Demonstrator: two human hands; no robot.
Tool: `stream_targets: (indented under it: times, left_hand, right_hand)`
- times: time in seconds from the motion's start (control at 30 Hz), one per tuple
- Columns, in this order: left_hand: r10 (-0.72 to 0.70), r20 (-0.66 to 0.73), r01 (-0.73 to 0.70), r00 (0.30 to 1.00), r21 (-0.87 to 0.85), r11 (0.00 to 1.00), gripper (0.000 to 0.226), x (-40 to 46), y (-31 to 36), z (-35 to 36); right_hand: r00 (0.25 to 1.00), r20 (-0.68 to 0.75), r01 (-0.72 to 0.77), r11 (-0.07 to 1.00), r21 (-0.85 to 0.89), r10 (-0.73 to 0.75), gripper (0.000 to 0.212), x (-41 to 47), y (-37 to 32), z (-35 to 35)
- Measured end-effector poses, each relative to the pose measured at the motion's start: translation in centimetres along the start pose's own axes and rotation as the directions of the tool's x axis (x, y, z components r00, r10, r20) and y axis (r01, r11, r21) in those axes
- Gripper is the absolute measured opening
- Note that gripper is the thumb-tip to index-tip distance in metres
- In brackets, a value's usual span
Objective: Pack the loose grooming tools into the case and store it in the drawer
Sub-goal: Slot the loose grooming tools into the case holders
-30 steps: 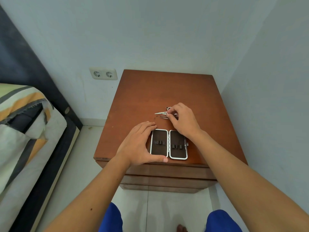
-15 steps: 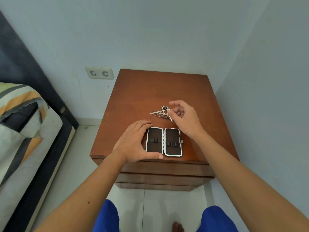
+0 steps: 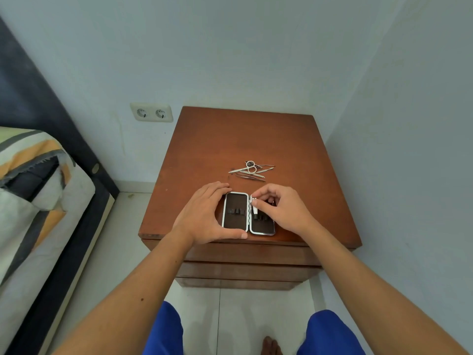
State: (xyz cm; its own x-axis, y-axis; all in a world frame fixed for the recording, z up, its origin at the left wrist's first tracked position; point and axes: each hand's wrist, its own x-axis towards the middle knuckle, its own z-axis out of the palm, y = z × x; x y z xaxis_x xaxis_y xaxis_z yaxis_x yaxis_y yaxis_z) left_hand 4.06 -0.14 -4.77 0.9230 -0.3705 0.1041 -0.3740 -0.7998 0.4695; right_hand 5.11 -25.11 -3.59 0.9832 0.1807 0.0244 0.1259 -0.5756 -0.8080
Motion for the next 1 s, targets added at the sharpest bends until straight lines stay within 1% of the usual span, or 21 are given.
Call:
stream_targets:
  times: [0.07, 0.13, 0.23, 0.37, 0.43, 0.57, 0.7, 0.8, 0.83, 0.9, 1.0]
  left_hand:
    - [-0.011, 0.009, 0.011, 1.000, -0.001, 1.000, 0.127, 0.0, 0.1, -0.1]
    - [-0.022, 0.019, 0.022, 1.000, -0.007, 1.000, 0.129, 0.0, 0.1, -0.1]
    - [-0.035, 0.018, 0.036, 0.999, -0.011, 0.999, 0.131, 0.0, 0.2, -0.1]
    - [-0.039, 0.017, 0.039, 0.999, -0.002, 0.999, 0.130, -0.1, 0.3, -0.1]
    - [-0.035, 0.009, 0.035, 0.999, -0.002, 0.999, 0.129, -0.2, 0.4, -0.1]
    - [-0.041, 0.001, 0.041, 0.999, -0.012, 0.999, 0.129, -0.2, 0.3, -0.1]
    - [-0.056, 0.014, 0.056, 0.998, -0.018, 0.998, 0.129, -0.2, 0.4, -0.1]
    - [-0.058, 0.012, 0.059, 0.998, -0.030, 0.998, 0.128, -0.3, 0.6, -0.3]
    - [-0.059, 0.013, 0.059, 0.998, -0.034, 0.998, 0.128, -0.3, 0.6, -0.3]
    - [-0.061, 0.020, 0.062, 0.998, -0.037, 0.997, 0.130, -0.3, 0.6, -0.3]
    - [-0.066, 0.028, 0.067, 0.997, -0.040, 0.997, 0.131, -0.3, 0.5, -0.3]
  right_hand:
    - [0.998, -0.007, 0.060, 0.991, -0.118, -0.061, 0.011, -0.6, 0.1, 0.0]
    - [0.995, -0.009, 0.097, 0.978, -0.184, -0.100, 0.013, -1.1, 0.4, 0.0]
    - [0.993, 0.008, 0.115, 0.972, -0.207, -0.116, 0.017, -1.7, 0.8, -0.4]
    - [0.992, 0.069, 0.121, 0.965, -0.233, -0.108, 0.035, -2.2, 0.7, -0.7]
    - [0.989, 0.060, 0.145, 0.963, -0.227, -0.135, 0.037, -2.4, 0.9, -0.5]
    - [0.983, 0.049, 0.182, 0.959, -0.218, -0.175, 0.037, -2.4, 1.3, -0.3]
    - [0.988, 0.058, 0.151, 0.970, -0.189, -0.143, 0.034, -2.3, 1.2, -0.6]
    - [0.992, -0.054, 0.114, 0.991, -0.069, -0.117, 0.023, -1.0, 1.1, -0.7]
    - [0.990, -0.098, 0.097, 0.994, -0.057, -0.102, 0.019, -0.3, 1.0, -0.8]
    - [0.986, -0.151, 0.060, 0.996, -0.073, -0.071, 0.013, 1.5, 0.5, -0.8]
    - [0.983, -0.178, 0.034, 0.992, -0.118, -0.055, 0.009, 4.2, -0.2, -1.0]
